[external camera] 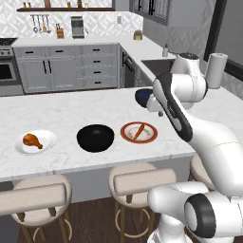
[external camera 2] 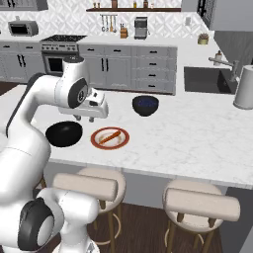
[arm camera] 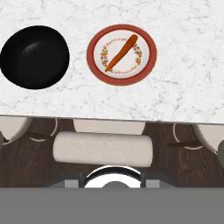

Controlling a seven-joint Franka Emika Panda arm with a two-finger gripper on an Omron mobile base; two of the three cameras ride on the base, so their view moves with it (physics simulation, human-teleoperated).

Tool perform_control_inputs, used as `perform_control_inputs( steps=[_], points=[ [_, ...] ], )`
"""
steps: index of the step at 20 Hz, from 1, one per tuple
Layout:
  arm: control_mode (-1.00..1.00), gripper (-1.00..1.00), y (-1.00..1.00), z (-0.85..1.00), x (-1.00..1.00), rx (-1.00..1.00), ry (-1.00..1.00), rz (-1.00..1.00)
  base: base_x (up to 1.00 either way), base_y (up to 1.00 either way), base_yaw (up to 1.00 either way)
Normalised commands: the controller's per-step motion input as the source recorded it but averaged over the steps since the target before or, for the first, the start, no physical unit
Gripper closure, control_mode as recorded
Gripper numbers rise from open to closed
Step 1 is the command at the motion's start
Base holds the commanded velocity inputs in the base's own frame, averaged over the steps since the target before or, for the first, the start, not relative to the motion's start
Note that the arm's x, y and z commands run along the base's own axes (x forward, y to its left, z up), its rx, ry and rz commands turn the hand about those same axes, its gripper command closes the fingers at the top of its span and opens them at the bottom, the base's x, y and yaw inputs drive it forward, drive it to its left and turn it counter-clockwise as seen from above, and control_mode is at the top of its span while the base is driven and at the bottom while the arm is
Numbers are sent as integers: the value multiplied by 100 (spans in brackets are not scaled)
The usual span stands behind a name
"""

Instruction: Pick the chicken drumstick and carrot from their plates and place them in the bowl. Then put the bowl in the fridge.

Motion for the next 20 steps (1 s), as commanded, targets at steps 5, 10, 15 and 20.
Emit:
perform_control_inputs(
  steps=[5, 10, 15, 20],
  points=[
    [-100, -100, -8, -7, 71, 0, 0, -2, 0, 0, 0],
    [-100, -100, -27, -73, 100, -1, 1, 0, 0, 0, 0],
    [-100, -100, -8, -98, 100, 4, 11, -5, 0, 0, 0],
    [-100, -100, 8, -100, 94, 1, 21, -17, 0, 0, 0]
  ],
)
